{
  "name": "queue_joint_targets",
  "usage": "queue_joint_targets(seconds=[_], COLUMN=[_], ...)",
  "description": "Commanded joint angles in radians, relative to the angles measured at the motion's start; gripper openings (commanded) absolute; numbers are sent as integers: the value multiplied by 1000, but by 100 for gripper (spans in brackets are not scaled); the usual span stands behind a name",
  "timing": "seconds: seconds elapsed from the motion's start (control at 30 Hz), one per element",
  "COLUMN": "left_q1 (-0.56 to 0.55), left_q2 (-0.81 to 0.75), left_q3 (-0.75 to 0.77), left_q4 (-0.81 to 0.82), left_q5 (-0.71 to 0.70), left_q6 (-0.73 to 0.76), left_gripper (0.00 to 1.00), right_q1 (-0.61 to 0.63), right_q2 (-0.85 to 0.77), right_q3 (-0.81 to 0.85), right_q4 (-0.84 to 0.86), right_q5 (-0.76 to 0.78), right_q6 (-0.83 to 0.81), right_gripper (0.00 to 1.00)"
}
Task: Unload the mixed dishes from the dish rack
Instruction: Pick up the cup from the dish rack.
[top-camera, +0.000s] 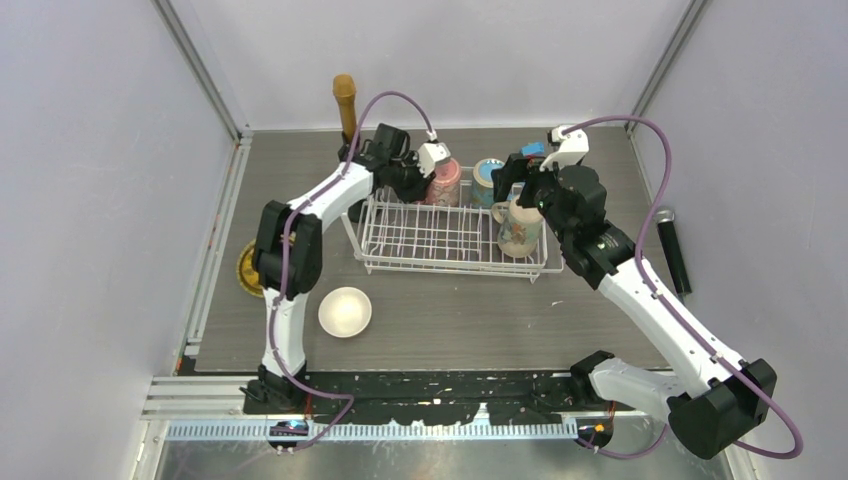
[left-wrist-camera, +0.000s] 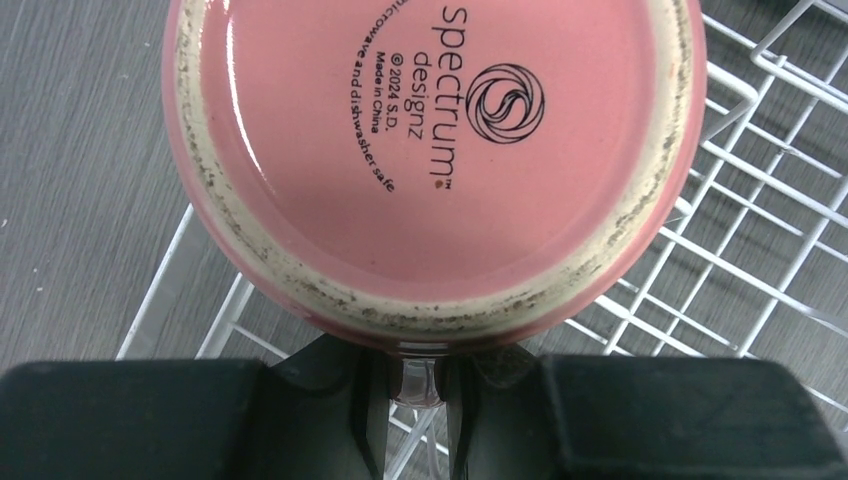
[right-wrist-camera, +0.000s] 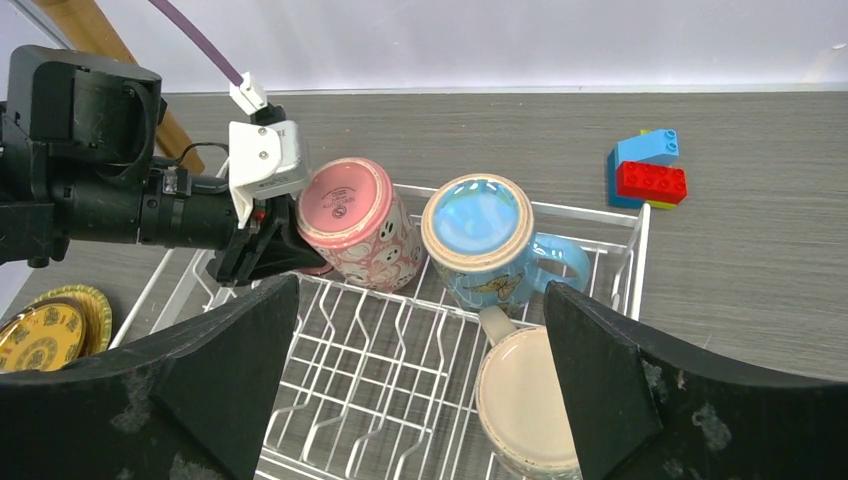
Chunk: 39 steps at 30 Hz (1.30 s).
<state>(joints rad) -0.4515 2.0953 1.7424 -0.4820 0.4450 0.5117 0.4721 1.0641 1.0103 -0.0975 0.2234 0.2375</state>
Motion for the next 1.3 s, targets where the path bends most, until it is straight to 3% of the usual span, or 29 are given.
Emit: queue_joint_targets(seconds=[0.0,0.3,0.53,0.93,1.27], left_q1=[-1,-1,-1,-1,-1], left_q2=[-129,-250,-332,-616,-841], left_q3=[-24,-206,-276,-543,-776], left_q4=[126,424,541,885,1081], left_q5=[11,15,25,-15,-86], left_q6=[-59,-196,-274,-588,-885], left_gripper=[0,0,0,0,0], right_q1=[3,3,3,3,3], right_q2=[-18,-37,-62,-154,-70], right_q3=[-5,-28,-46,-177,-250], right_q4=[56,87,130,430,772], right_q5=[-4,-45,-61,-251,-449], right_q6=[-17,-4,14,213,516], right_gripper=[100,100,100,100,99])
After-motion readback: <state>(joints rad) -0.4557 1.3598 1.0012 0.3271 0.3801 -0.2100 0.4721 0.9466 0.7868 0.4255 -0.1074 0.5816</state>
